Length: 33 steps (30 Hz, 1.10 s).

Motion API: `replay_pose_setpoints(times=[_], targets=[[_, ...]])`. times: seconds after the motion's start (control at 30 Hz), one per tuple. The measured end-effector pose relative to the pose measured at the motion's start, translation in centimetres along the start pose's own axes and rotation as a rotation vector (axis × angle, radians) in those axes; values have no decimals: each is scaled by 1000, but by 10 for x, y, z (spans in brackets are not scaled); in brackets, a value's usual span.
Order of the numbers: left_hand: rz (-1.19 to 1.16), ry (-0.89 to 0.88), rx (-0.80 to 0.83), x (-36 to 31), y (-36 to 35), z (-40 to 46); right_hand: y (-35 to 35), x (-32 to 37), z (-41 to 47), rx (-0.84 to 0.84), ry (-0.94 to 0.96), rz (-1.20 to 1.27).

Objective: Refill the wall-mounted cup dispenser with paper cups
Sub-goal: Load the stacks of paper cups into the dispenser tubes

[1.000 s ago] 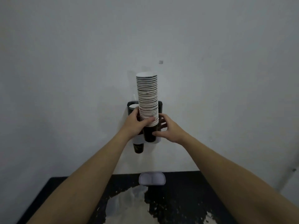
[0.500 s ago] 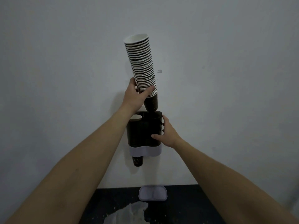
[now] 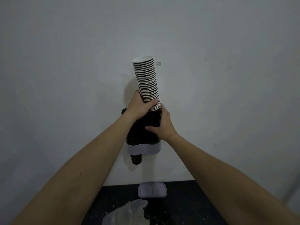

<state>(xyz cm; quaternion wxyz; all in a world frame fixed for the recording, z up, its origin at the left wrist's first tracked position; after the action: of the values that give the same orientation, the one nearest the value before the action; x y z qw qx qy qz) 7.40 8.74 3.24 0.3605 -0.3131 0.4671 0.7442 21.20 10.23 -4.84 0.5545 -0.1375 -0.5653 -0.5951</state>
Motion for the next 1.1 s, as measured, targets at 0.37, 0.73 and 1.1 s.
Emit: replay_pose_setpoints(times=[0.37,0.73,1.1], targets=[[155,135,19,2,2,-7,-3,-1,0,-21,-12,-2],[320,169,26,11,-6,-12,-2,-1,-1,-40,2,4],[550,282,54,25,-7,-10,-4,-5,1,-39,25,-12]])
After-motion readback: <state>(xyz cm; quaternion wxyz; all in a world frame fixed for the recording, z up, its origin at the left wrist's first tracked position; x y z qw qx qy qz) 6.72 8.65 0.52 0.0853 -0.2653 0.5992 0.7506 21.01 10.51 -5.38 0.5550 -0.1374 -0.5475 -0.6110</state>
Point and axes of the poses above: each hand's wrist, its own z-axis towards the middle knuckle, its own y-axis out of the back of the hand, x = y × z, the point moved 4 cm from there along z, towards the middle knuckle, and after that the axes turned 9 degrees about x, right-handed, at the moved point
